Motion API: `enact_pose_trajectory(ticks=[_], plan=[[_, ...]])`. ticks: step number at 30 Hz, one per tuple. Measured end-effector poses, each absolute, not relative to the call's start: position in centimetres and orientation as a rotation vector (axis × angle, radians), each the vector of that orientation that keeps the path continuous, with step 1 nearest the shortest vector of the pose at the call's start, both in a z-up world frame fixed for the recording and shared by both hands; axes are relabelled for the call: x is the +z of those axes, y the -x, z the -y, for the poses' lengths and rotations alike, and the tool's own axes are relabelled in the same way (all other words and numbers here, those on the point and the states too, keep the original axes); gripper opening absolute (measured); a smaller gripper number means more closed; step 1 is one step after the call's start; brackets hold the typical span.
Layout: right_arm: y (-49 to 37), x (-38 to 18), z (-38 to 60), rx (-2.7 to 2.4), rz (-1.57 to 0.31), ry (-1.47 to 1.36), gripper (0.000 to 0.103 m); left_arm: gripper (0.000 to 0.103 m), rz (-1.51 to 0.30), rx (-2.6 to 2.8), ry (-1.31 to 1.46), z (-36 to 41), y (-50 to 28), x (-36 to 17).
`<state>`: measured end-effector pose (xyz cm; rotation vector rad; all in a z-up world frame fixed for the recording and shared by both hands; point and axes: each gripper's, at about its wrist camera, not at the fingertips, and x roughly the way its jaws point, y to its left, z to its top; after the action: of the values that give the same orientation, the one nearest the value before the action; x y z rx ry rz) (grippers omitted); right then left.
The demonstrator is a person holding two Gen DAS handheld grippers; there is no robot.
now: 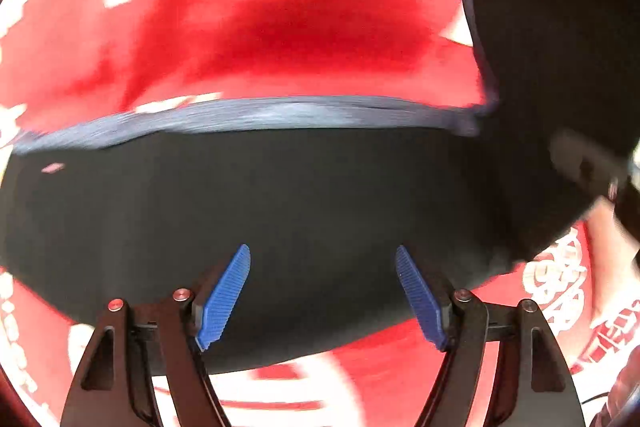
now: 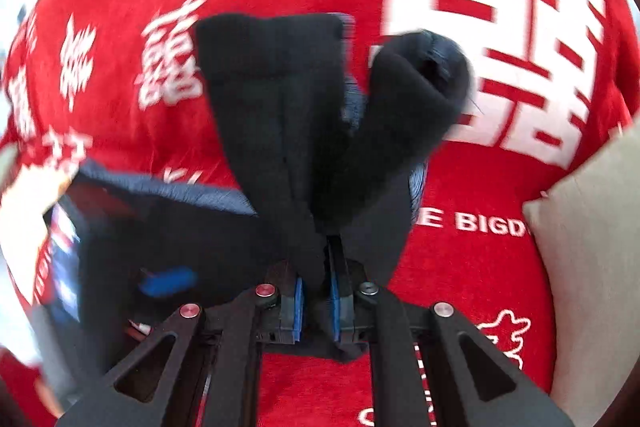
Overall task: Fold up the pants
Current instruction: 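Fold the leg end over onto the waistband and open the right gripper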
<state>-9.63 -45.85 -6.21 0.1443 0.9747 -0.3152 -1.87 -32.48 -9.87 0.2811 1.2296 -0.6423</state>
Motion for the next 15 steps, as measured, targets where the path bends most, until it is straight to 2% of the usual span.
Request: enact_pose_trajectory(ticks=[9,15], plan=[[4.7,-15.7,34.7,-0.335,-1.227,0.156,0.015,0.077,-1.296,-0.346,-0.242,20.5,-4.3,-11.1],[5.5,-16.9,31.8,-0.387,-1.229,0.365,0.021,0.077,-1.296,-0.384,-0.226,20.5,-4.7,-10.3]])
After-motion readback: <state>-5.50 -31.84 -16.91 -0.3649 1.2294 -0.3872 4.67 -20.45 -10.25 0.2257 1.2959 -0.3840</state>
